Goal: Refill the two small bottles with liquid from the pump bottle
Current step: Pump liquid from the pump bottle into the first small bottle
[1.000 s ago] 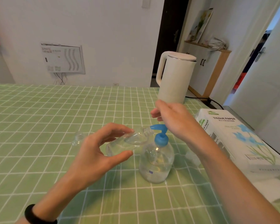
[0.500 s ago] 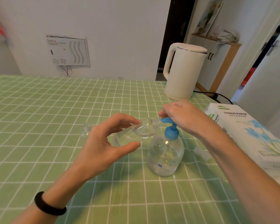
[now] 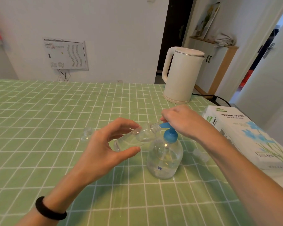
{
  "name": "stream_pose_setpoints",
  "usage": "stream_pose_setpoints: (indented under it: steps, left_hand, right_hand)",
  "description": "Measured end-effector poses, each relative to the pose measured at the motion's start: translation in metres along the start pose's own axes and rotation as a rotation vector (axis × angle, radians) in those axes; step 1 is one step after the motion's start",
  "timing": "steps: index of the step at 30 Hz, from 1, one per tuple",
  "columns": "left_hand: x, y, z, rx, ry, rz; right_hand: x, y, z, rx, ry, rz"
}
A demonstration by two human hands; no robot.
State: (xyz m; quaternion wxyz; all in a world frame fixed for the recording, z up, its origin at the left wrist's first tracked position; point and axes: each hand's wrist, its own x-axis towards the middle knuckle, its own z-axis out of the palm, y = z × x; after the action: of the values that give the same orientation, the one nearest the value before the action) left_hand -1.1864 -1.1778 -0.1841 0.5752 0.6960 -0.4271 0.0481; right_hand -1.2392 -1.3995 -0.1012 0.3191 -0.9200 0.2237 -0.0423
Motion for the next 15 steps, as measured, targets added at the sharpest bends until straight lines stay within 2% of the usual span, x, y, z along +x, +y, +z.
stream_pose_setpoints:
  steps: [15]
  left_hand:
    - [-0.0010,0.0027,0.0018,0.038,-0.037,-0.030]
  right_hand:
    - [0.0028,0.0027,0.0054,-0.041,-0.009,0.025]
